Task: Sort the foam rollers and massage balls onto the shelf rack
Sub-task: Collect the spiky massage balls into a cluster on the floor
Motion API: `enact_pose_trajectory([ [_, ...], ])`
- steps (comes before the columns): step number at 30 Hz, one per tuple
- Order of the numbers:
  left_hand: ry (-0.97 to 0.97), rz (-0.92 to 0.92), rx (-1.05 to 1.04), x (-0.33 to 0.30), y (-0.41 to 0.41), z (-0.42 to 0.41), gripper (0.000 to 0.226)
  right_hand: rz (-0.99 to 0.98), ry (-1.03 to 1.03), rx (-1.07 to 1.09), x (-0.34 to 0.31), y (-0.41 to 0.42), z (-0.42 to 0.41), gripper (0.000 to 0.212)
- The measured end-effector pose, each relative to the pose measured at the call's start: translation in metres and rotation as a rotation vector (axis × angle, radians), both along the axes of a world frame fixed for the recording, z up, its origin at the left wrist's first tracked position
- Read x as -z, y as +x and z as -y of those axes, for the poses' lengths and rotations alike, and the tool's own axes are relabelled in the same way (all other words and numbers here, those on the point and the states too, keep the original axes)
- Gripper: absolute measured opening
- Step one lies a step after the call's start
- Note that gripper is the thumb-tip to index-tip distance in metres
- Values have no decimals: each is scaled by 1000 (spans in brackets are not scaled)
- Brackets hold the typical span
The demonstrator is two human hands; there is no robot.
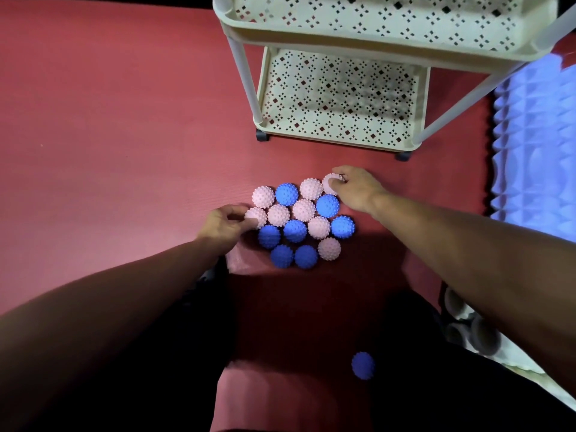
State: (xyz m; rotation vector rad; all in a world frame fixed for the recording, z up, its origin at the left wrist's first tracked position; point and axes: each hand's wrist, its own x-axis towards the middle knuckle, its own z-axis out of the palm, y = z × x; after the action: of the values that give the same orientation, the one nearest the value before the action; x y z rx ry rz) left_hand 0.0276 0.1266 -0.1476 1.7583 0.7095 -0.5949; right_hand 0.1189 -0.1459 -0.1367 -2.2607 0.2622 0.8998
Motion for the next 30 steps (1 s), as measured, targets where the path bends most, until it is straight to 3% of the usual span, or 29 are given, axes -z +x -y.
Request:
enact_pose_trajectory([
  [11,42,-33,56,0,7,8,42,-16,-19,22,9,-3,24,53],
  [15,152,38,133,-3,10,10,34,257,-142,71,-5,-20,33,18],
  [17,194,75,148,-5,13,11,24,363,-73,-79,-12,-44,35,22],
  [19,222,97,153,-5,14,11,19,254,79,-370,-16,-73,35,28],
  [22,236,88,197,-4,13,13,17,-117,170,-717,-14,-114,33,25],
  [25,251,81,265,-3,11,17,34,-269,169,-866,-4,-142,35,32],
  [30,279,69,325,-1,14,16,42,-385,145,-1118,10,-178,31,42],
])
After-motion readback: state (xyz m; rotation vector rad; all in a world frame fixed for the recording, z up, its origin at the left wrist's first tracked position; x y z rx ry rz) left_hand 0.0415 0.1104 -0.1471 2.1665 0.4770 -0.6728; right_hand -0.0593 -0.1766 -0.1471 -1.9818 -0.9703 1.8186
